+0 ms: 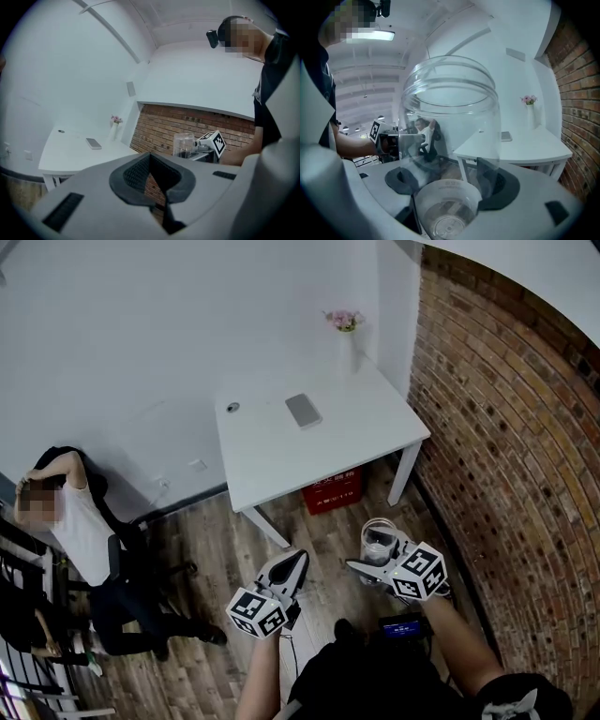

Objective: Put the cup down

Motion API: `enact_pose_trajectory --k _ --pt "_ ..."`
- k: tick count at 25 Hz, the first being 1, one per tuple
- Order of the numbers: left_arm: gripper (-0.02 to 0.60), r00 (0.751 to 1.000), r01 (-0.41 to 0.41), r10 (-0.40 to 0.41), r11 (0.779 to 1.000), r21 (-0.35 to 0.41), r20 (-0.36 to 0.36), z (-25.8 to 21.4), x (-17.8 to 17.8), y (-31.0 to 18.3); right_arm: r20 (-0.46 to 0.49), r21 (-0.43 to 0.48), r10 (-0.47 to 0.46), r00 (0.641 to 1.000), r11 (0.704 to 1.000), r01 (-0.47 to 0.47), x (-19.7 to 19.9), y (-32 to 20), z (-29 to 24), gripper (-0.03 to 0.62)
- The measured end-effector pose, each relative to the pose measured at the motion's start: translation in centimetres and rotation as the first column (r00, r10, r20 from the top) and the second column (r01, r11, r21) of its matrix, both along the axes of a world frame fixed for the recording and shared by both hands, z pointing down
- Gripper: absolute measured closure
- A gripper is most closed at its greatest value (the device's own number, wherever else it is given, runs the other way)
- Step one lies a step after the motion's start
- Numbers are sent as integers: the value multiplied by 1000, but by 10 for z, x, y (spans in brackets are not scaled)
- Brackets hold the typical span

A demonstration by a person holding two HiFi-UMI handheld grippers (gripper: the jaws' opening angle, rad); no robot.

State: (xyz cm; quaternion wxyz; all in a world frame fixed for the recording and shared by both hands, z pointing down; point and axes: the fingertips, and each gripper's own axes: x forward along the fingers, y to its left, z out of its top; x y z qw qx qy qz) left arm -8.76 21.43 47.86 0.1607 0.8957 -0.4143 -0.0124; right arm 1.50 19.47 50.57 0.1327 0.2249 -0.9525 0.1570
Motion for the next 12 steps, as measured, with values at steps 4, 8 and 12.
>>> enact_pose_trajectory --k 4,8,12 --pt "575 1000 -5 5 1000 -19 -6 9 -16 -27 -1 -14 15 1000 1000 -15 -13 -31 5 235" --pt "575 1000 -4 4 1000 -19 -6 14 -27 -62 9 -17 18 1000 1000 -18 -21 -66 9 235" --pt "575 1000 -2 2 1000 -24 0 20 -33 -103 20 -23 13 1000 1000 -13 -29 -108 19 235"
